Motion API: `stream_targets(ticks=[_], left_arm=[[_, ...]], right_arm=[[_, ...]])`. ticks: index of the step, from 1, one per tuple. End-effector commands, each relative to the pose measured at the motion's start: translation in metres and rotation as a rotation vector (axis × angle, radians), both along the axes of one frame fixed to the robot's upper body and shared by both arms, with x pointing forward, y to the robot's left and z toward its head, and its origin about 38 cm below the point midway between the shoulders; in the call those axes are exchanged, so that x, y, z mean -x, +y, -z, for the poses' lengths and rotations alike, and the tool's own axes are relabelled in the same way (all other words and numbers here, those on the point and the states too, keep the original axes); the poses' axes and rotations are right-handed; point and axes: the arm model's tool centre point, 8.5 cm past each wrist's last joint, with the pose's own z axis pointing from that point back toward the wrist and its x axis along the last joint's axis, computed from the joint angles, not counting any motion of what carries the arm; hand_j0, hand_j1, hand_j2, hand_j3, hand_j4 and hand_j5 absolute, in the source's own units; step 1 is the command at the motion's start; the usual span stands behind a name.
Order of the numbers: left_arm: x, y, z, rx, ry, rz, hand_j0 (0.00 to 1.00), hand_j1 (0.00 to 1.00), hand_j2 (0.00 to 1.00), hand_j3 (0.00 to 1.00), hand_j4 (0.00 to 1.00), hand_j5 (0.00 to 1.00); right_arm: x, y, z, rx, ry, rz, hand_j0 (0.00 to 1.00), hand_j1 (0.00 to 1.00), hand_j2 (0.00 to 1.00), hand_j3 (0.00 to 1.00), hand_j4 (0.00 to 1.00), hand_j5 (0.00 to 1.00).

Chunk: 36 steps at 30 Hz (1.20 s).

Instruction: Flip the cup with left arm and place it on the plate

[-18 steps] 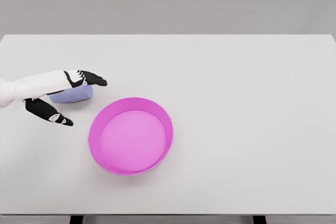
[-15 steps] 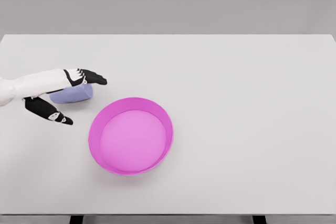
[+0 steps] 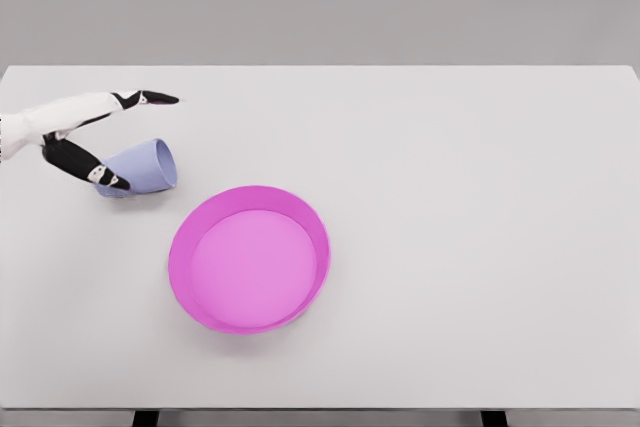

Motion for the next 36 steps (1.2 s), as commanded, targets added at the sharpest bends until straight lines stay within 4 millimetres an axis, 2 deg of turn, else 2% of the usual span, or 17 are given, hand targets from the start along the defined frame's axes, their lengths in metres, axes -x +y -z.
stream_targets(ticks=[1, 6, 11, 15, 16, 21, 22, 25, 28, 33, 34, 36], left_arm=[[-0.008, 0.005, 0.037, 0.013, 0.114, -0.074, 1.00, 1.00, 1.00, 1.00, 1.00, 1.00], [-0.018, -0.011, 0.061, 0.082, 0.154, -0.080, 1.00, 1.00, 1.00, 1.00, 1.00, 1.00], [-0.033, 0.010, 0.072, 0.070, 0.180, -0.159, 1.00, 1.00, 1.00, 1.00, 1.00, 1.00], [-0.032, 0.001, 0.086, 0.018, 0.193, -0.144, 1.00, 1.00, 1.00, 1.00, 1.00, 1.00], [-0.033, 0.005, 0.090, 0.013, 0.202, -0.157, 1.00, 1.00, 1.00, 1.00, 1.00, 1.00], [-0.036, 0.004, 0.085, 0.010, 0.189, -0.156, 1.00, 1.00, 1.00, 1.00, 1.00, 1.00], [-0.036, 0.004, 0.085, 0.009, 0.190, -0.157, 0.91, 0.91, 0.91, 0.91, 0.91, 0.91], [-0.035, 0.005, 0.092, 0.001, 0.208, -0.162, 0.81, 0.81, 0.81, 0.81, 0.81, 0.81], [-0.036, 0.003, 0.092, 0.018, 0.210, -0.159, 0.66, 0.66, 0.66, 0.66, 0.66, 0.66], [-0.036, 0.002, 0.089, 0.048, 0.208, -0.155, 0.60, 0.60, 0.60, 0.60, 0.60, 0.60], [-0.035, -0.004, 0.082, 0.084, 0.194, -0.130, 0.59, 0.59, 0.59, 0.59, 0.59, 0.59], [-0.026, -0.031, 0.057, 0.197, 0.142, -0.013, 0.56, 0.56, 0.56, 0.56, 0.56, 0.56]], right_arm=[[0.000, 0.000, 0.000, 0.000, 0.000, -0.001, 1.00, 1.00, 1.00, 1.00, 1.00, 1.00], [0.000, 0.000, 0.000, 0.000, 0.000, -0.001, 1.00, 1.00, 1.00, 1.00, 1.00, 1.00], [0.000, 0.000, 0.000, 0.000, 0.000, 0.001, 1.00, 1.00, 1.00, 1.00, 1.00, 1.00], [0.000, 0.000, 0.000, 0.000, 0.000, 0.001, 1.00, 1.00, 1.00, 1.00, 1.00, 1.00], [0.000, 0.000, 0.000, 0.000, 0.000, 0.001, 1.00, 1.00, 1.00, 1.00, 1.00, 1.00], [0.000, 0.000, 0.000, -0.002, 0.000, 0.001, 1.00, 1.00, 1.00, 1.00, 1.00, 1.00], [0.000, 0.000, 0.000, 0.000, 0.000, 0.001, 1.00, 1.00, 1.00, 1.00, 1.00, 1.00], [0.000, 0.000, 0.000, 0.000, 0.000, 0.001, 1.00, 1.00, 1.00, 1.00, 1.00, 1.00], [0.000, 0.000, 0.000, 0.000, 0.000, 0.001, 1.00, 1.00, 1.00, 1.00, 1.00, 1.00], [0.000, 0.000, 0.000, 0.000, 0.000, 0.001, 1.00, 1.00, 1.00, 1.00, 1.00, 1.00], [0.000, 0.000, 0.000, 0.000, 0.000, 0.001, 1.00, 1.00, 1.00, 1.00, 1.00, 1.00], [0.000, 0.000, 0.000, 0.000, 0.000, 0.001, 1.00, 1.00, 1.00, 1.00, 1.00, 1.00]])
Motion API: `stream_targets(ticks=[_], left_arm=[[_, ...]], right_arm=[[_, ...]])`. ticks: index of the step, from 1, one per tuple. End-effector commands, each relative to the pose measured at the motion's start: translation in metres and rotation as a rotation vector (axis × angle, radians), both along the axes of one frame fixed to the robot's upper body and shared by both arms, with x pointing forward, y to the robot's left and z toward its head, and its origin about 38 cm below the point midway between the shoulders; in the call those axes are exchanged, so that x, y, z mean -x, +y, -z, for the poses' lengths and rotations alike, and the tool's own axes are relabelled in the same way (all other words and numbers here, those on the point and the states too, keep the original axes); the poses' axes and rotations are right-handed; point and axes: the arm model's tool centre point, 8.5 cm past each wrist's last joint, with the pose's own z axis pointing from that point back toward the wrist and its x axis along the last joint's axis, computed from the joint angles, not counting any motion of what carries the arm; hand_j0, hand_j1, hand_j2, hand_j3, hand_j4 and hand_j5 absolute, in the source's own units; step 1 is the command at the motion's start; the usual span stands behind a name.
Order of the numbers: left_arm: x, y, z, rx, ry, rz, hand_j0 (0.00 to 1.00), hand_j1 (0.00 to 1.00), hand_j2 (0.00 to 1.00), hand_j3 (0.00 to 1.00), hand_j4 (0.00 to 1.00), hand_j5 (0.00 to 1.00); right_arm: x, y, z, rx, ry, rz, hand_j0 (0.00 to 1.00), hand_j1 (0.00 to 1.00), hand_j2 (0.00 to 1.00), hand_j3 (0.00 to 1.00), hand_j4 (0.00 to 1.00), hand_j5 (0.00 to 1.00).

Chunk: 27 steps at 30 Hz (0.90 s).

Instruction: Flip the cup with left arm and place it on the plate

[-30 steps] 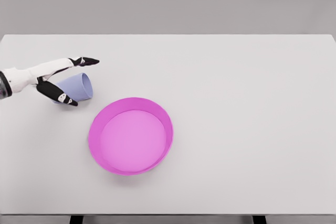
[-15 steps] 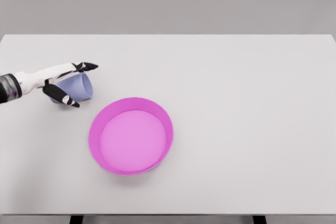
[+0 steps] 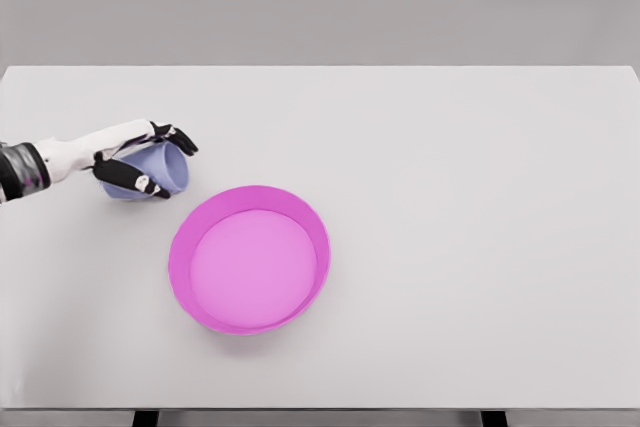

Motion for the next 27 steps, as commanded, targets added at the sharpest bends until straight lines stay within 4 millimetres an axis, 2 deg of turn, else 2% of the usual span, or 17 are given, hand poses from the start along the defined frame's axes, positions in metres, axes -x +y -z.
stream_targets(ticks=[1, 3, 6, 8, 11, 15, 17, 19, 24, 25, 27], left_arm=[[0.006, -0.021, -0.025, 0.125, -0.051, 0.079, 0.55, 0.55, 0.55, 0.55, 0.55, 0.55], [0.010, -0.027, -0.037, 0.190, -0.068, 0.109, 0.54, 0.54, 0.54, 0.54, 0.54, 0.54], [0.024, -0.033, -0.066, 0.313, -0.109, 0.186, 0.51, 0.51, 0.51, 0.51, 0.51, 0.51], [0.041, -0.049, -0.075, 0.406, -0.098, 0.252, 0.51, 0.51, 0.51, 0.51, 0.51, 0.51], [0.066, -0.062, -0.088, 0.554, -0.095, 0.339, 0.52, 0.52, 0.52, 0.52, 0.52, 0.52], [0.078, -0.069, -0.091, 0.739, -0.077, 0.373, 0.52, 0.52, 0.52, 0.52, 0.52, 0.52], [0.081, -0.069, -0.081, 0.812, -0.028, 0.351, 0.52, 0.52, 0.52, 0.52, 0.52, 0.52], [0.081, -0.084, -0.075, 0.913, 0.002, 0.361, 0.53, 0.53, 0.53, 0.53, 0.53, 0.53], [0.086, -0.136, -0.034, 1.103, 0.121, 0.364, 0.53, 0.53, 0.53, 0.53, 0.53, 0.53], [0.085, -0.136, -0.028, 1.116, 0.139, 0.349, 0.53, 0.53, 0.53, 0.53, 0.53, 0.53], [0.077, -0.130, -0.004, 1.092, 0.198, 0.277, 0.53, 0.53, 0.53, 0.53, 0.53, 0.53]], right_arm=[[0.000, 0.000, 0.000, 0.000, 0.000, 0.000, 1.00, 1.00, 1.00, 1.00, 1.00, 1.00], [0.000, 0.000, 0.000, 0.000, 0.000, 0.000, 1.00, 1.00, 1.00, 1.00, 1.00, 1.00], [0.000, 0.000, 0.000, 0.000, 0.000, 0.000, 1.00, 1.00, 1.00, 1.00, 1.00, 1.00], [0.000, 0.000, 0.000, 0.000, 0.000, 0.000, 1.00, 1.00, 1.00, 1.00, 1.00, 1.00], [0.000, 0.000, 0.000, 0.000, 0.000, 0.000, 1.00, 1.00, 1.00, 1.00, 1.00, 1.00], [0.000, 0.000, 0.000, 0.000, 0.000, 0.000, 1.00, 1.00, 1.00, 1.00, 1.00, 1.00], [0.000, 0.000, 0.000, 0.000, 0.000, 0.000, 1.00, 1.00, 1.00, 1.00, 1.00, 1.00], [0.000, 0.000, 0.000, 0.000, 0.000, 0.000, 1.00, 1.00, 1.00, 1.00, 1.00, 1.00], [0.000, 0.000, 0.000, 0.000, 0.000, 0.000, 1.00, 1.00, 1.00, 1.00, 1.00, 1.00], [0.000, 0.000, 0.000, 0.000, 0.000, 0.000, 1.00, 1.00, 1.00, 1.00, 1.00, 1.00], [0.000, 0.000, 0.000, 0.000, 0.000, 0.000, 1.00, 1.00, 1.00, 1.00, 1.00, 1.00]])
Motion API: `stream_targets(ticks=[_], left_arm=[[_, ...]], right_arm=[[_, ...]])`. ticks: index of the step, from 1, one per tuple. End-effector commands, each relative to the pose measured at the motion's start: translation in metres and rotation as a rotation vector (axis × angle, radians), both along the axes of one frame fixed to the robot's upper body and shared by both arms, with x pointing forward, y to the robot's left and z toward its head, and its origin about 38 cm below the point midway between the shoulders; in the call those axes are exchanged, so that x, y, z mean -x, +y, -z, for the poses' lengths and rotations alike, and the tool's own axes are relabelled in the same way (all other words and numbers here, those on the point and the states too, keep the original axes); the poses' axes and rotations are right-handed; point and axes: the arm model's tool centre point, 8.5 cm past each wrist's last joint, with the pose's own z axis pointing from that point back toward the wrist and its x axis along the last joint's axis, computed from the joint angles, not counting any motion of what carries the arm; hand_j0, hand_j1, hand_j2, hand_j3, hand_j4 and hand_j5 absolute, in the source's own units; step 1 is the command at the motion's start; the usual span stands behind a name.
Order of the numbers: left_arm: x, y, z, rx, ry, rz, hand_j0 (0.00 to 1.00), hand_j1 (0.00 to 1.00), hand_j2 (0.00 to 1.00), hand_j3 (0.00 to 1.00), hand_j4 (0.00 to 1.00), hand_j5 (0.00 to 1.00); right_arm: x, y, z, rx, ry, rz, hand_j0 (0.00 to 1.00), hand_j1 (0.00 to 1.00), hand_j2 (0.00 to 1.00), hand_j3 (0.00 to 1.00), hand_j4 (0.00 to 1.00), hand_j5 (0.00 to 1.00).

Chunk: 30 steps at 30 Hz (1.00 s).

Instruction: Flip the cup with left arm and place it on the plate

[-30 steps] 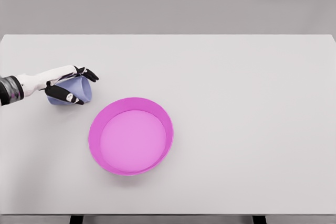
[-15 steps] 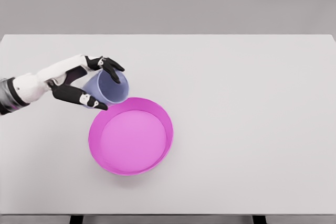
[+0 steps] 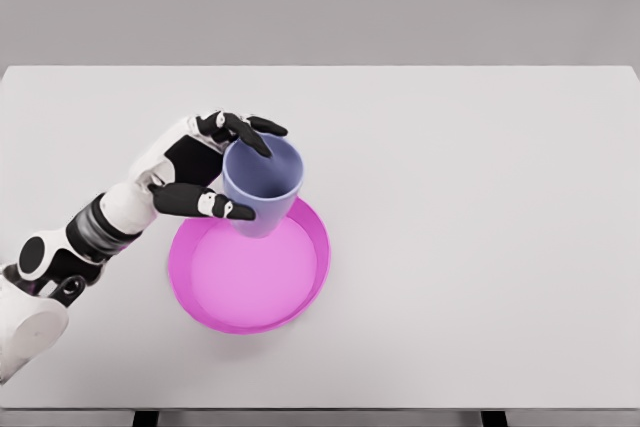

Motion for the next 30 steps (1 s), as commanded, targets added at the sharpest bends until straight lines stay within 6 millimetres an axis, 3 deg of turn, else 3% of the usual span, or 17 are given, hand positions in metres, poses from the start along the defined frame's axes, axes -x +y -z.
stream_targets(ticks=[1, 4, 8, 10, 16, 20, 21, 22, 30], left_arm=[[-0.010, 0.003, 0.029, -0.017, 0.108, -0.030, 0.54, 0.54, 0.54, 0.54, 0.54, 0.54], [-0.007, 0.005, 0.037, -0.006, 0.131, -0.040, 0.55, 0.55, 0.55, 0.55, 0.55, 0.55], [0.010, 0.006, 0.009, 0.106, -0.053, -0.058, 0.52, 0.52, 0.52, 0.52, 0.52, 0.52], [0.012, 0.006, 0.015, 0.103, -0.039, -0.062, 0.52, 0.52, 0.52, 0.52, 0.52, 0.52], [0.001, 0.029, 0.060, 0.025, 0.069, -0.153, 0.55, 0.55, 0.55, 0.55, 0.55, 0.55], [0.007, 0.027, 0.066, 0.024, 0.081, -0.148, 0.55, 0.55, 0.55, 0.55, 0.55, 0.55], [0.007, 0.026, 0.065, 0.026, 0.079, -0.146, 0.58, 0.58, 0.58, 0.58, 0.58, 0.58], [0.007, 0.027, 0.064, 0.027, 0.077, -0.146, 0.68, 0.68, 0.68, 0.68, 0.68, 0.68], [0.007, 0.026, 0.061, 0.029, 0.071, -0.142, 0.94, 0.94, 0.94, 0.94, 0.94, 0.94]], right_arm=[[0.000, 0.000, 0.000, 0.000, 0.000, 0.000, 1.00, 1.00, 1.00, 1.00, 1.00, 1.00], [0.000, 0.000, 0.000, 0.000, 0.000, 0.000, 1.00, 1.00, 1.00, 1.00, 1.00, 1.00], [0.000, 0.000, 0.000, 0.000, 0.000, 0.000, 1.00, 1.00, 1.00, 1.00, 1.00, 1.00], [0.000, 0.000, 0.000, 0.000, 0.000, 0.000, 1.00, 1.00, 1.00, 1.00, 1.00, 1.00], [0.000, 0.000, 0.000, 0.000, 0.000, 0.000, 1.00, 1.00, 1.00, 1.00, 1.00, 1.00], [0.000, 0.000, 0.000, 0.000, 0.000, 0.000, 1.00, 1.00, 1.00, 1.00, 1.00, 1.00], [0.000, 0.000, 0.000, 0.000, 0.000, 0.000, 1.00, 1.00, 1.00, 1.00, 1.00, 1.00], [0.000, 0.000, 0.000, 0.000, 0.000, 0.000, 1.00, 1.00, 1.00, 1.00, 1.00, 1.00], [0.000, 0.000, 0.000, 0.000, 0.000, 0.000, 1.00, 1.00, 1.00, 1.00, 1.00, 1.00]])
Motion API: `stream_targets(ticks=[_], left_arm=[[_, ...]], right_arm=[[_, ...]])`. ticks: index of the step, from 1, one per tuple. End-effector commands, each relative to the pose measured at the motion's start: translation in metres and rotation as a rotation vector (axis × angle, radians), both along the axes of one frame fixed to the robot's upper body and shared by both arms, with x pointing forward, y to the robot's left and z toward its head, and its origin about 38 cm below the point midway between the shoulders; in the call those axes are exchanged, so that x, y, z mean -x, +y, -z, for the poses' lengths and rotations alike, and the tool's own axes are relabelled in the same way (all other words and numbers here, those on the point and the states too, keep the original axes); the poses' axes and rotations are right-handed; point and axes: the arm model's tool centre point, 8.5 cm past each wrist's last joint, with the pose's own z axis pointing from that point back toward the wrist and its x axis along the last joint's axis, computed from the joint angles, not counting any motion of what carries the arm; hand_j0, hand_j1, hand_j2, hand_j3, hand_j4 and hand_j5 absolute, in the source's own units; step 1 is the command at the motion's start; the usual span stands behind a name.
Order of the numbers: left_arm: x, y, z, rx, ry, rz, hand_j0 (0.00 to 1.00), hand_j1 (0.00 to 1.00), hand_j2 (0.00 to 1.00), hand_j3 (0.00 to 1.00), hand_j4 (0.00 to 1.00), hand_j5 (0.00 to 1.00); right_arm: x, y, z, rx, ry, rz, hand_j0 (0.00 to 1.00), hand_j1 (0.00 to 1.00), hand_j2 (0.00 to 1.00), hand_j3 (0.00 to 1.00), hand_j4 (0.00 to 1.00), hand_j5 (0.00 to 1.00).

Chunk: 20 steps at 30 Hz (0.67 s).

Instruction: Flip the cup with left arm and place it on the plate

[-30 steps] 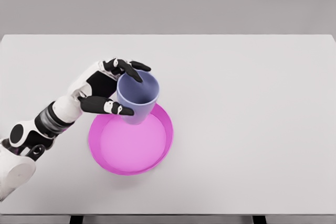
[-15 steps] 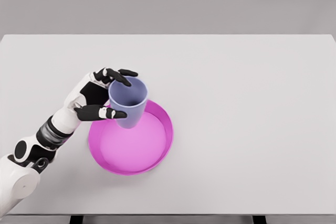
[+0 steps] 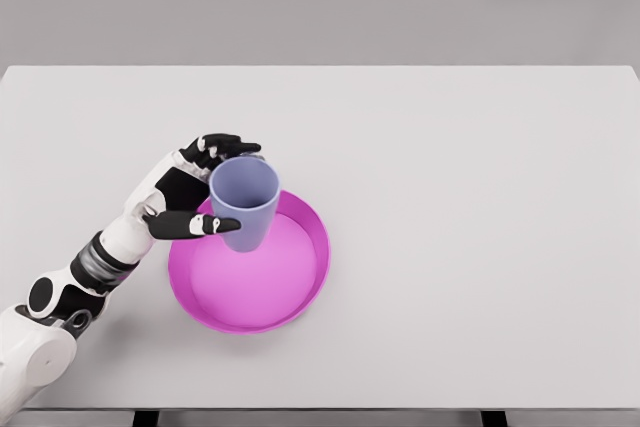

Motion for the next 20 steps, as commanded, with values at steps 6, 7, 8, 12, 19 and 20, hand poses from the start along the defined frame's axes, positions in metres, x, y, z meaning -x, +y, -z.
stream_targets(ticks=[6, 7, 8, 12, 19, 20], left_arm=[[0.000, 0.005, -0.002, -0.004, -0.002, -0.006, 1.00, 1.00, 1.00, 1.00, 1.00, 1.00], [-0.001, 0.006, -0.002, -0.003, -0.003, -0.010, 1.00, 1.00, 1.00, 1.00, 1.00, 1.00], [-0.001, 0.007, -0.003, -0.004, -0.004, -0.012, 1.00, 1.00, 1.00, 1.00, 1.00, 1.00], [0.000, 0.024, -0.022, -0.048, -0.042, -0.005, 1.00, 1.00, 1.00, 1.00, 1.00, 1.00], [-0.011, 0.101, -0.106, -0.547, -0.309, -0.018, 1.00, 1.00, 1.00, 1.00, 1.00, 1.00], [-0.011, 0.103, -0.107, -0.552, -0.308, -0.020, 1.00, 1.00, 1.00, 1.00, 1.00, 1.00]], right_arm=[[0.000, 0.000, 0.000, 0.000, 0.000, 0.000, 1.00, 1.00, 1.00, 1.00, 1.00, 1.00], [0.000, 0.000, 0.000, 0.000, 0.000, 0.000, 1.00, 1.00, 1.00, 1.00, 1.00, 1.00], [0.000, 0.000, 0.000, 0.000, 0.000, 0.000, 1.00, 1.00, 1.00, 1.00, 1.00, 1.00], [0.000, 0.000, 0.000, 0.000, 0.000, 0.000, 1.00, 1.00, 1.00, 1.00, 1.00, 1.00], [0.000, 0.000, 0.000, 0.000, 0.000, 0.000, 1.00, 1.00, 1.00, 1.00, 1.00, 1.00], [0.000, 0.000, 0.000, 0.000, 0.000, 0.000, 1.00, 1.00, 1.00, 1.00, 1.00, 1.00]])
